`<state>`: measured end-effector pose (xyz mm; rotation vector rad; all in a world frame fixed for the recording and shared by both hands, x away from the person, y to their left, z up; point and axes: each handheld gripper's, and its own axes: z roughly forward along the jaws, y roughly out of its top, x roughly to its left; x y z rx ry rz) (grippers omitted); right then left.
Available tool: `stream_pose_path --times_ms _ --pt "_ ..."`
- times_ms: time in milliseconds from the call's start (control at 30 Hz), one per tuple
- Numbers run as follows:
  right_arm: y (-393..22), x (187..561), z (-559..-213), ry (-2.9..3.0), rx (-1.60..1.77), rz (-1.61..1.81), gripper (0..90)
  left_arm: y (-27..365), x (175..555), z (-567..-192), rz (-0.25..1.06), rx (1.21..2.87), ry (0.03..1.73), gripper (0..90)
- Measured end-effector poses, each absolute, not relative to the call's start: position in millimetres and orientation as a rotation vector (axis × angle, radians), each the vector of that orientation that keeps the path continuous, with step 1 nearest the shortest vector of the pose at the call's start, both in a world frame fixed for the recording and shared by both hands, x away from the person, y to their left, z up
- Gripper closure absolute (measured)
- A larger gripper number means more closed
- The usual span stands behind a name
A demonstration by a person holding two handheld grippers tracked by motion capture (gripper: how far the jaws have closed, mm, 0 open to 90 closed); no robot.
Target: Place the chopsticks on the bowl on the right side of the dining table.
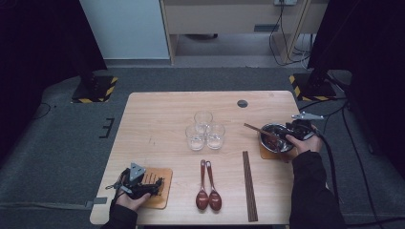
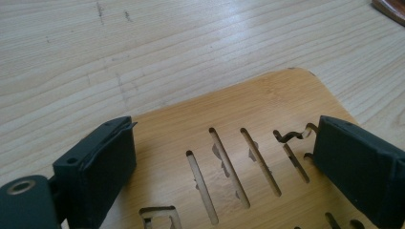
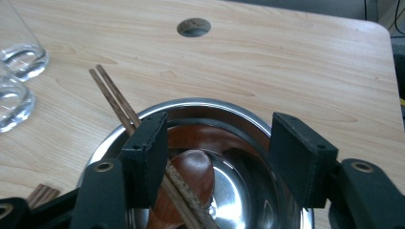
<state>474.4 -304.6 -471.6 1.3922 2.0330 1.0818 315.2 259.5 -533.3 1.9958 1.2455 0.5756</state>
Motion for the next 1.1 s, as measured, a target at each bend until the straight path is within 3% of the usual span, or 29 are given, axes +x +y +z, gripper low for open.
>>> stream_pose_path --times_ms 500,1100 --pt "-315.8 437.7 -463.8 2.012 1.364 1.151 52.6 259.5 315.2 -533.3 0.575 1.996 1.246 6.4" --pt "-335.7 403.2 -473.5 1.988 1.417 1.134 74.5 259.6 315.2 -533.3 0.575 1.995 1.246 6.4"
